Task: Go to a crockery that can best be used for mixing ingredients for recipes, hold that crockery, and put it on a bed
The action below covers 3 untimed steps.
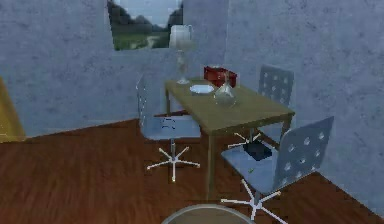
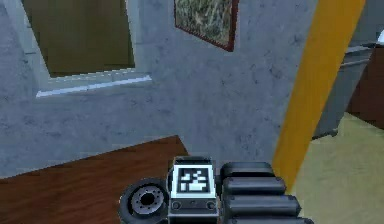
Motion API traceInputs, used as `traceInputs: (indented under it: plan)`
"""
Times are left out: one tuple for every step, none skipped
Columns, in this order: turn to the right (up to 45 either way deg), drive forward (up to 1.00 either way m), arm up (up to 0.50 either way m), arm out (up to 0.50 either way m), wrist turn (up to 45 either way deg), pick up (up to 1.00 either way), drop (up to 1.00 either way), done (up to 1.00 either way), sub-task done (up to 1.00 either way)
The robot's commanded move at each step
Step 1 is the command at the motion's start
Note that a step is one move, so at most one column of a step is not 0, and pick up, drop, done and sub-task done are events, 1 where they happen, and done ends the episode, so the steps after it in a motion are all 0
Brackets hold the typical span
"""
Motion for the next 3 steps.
traceInputs:
  plan:
    - [-18.0, 0.00, 0.00, 0.00, 0.0, 0.00, 0.00, 0.00, 0.00]
    - [0.0, 0.45, 0.00, 0.00, 0.0, 0.00, 0.00, 0.00, 0.00]
    - [-24.0, 0.00, 0.00, 0.00, 0.0, 0.00, 0.00, 0.00, 0.00]
